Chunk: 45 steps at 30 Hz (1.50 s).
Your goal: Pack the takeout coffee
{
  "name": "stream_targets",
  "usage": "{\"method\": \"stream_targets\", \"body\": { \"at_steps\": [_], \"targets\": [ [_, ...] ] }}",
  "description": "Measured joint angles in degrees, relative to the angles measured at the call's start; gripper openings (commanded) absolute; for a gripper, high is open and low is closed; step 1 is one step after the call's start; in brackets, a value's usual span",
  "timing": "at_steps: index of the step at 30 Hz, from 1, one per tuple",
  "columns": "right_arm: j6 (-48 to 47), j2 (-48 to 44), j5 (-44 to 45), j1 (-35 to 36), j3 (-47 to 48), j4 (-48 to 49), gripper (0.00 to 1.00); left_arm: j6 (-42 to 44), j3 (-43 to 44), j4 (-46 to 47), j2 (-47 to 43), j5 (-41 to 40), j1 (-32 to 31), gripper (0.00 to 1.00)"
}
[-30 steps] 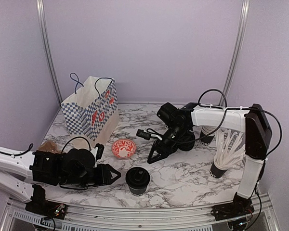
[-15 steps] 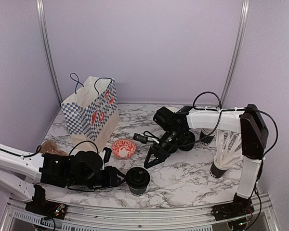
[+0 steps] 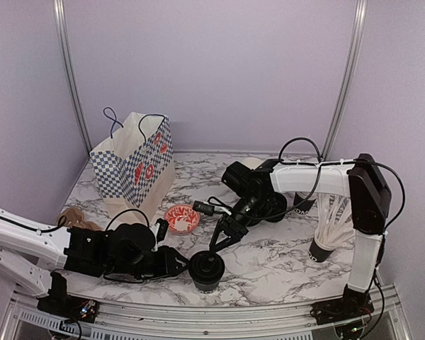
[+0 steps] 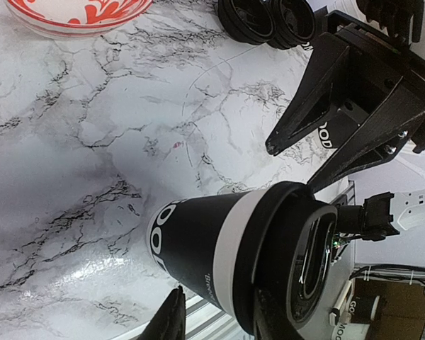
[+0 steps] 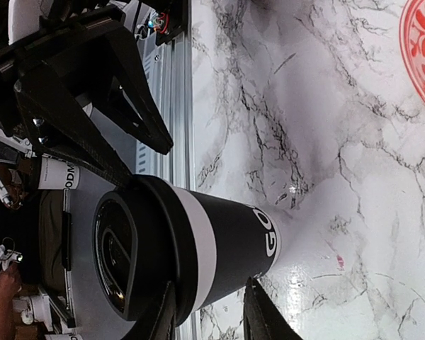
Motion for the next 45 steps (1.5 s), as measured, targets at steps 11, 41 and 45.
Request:
{"method": "stream_targets", "body": {
  "at_steps": [11, 41, 45],
  "targets": [
    [0.0, 0.3, 0.3, 0.0, -0.3, 0.2, 0.3, 0.6, 3.0, 1.0, 4.7, 3.7, 0.5, 0.33],
    [-0.7, -5.4, 2.6, -0.5, -9.2, 7.8, 0.16, 4.9, 17.0, -11.1, 15.9, 9.7, 0.9, 0.23],
    [-0.6, -6.1, 3.3, -0.5, -10.2, 8.9, 0.16, 4.9, 16.7, -10.3, 16.1, 11.1, 0.9, 0.23]
  ]
}}
